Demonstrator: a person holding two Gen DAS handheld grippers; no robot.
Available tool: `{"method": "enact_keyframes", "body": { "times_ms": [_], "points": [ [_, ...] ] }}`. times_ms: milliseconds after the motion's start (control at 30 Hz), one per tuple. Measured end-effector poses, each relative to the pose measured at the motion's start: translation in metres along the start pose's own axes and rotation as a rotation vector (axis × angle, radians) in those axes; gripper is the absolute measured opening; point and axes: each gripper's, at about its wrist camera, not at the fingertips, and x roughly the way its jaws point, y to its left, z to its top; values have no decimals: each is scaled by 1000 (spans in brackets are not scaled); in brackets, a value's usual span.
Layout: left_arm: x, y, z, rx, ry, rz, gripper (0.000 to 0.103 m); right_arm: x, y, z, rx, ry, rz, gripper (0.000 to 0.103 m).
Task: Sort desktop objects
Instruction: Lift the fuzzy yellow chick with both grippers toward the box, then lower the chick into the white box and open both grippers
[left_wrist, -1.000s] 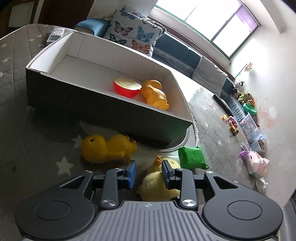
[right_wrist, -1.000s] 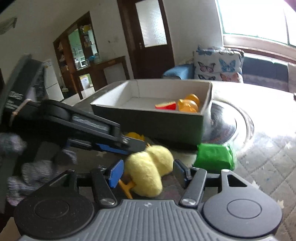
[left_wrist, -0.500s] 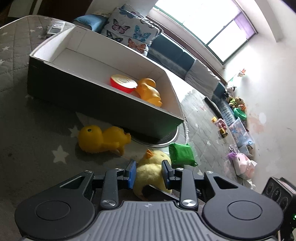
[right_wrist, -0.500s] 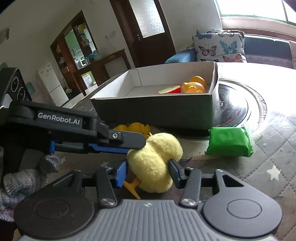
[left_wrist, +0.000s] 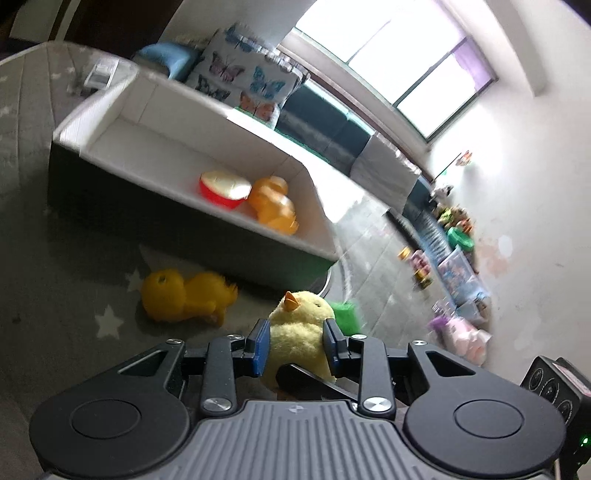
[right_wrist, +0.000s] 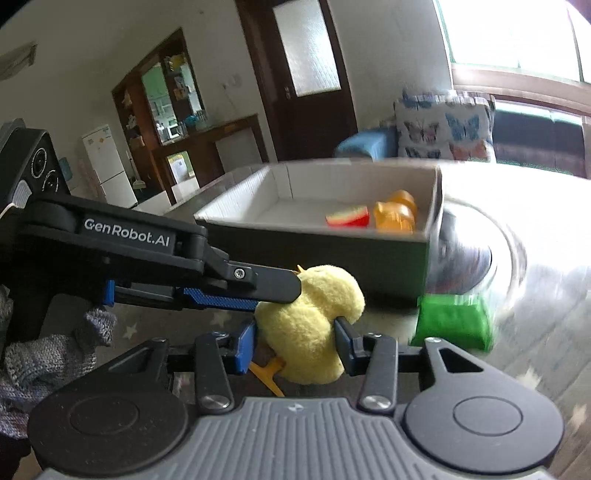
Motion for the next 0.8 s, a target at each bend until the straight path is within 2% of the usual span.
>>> {"method": "enact_keyframes", "body": {
  "times_ms": [167, 367, 567, 800],
  "points": [
    [-14, -7, 25, 8, -103, 1, 33, 2, 12, 32, -84, -63, 3, 45],
    [-12, -1, 66, 4, -194, 45, 33, 31, 25, 77, -177, -97, 22, 45],
    [10, 26, 98, -58, -208, 94, 33, 76, 26, 104, -214, -60, 46, 45],
    [39, 65, 114, -129, -165, 137, 33, 132, 20, 113, -217, 24, 65, 44]
  ]
}}
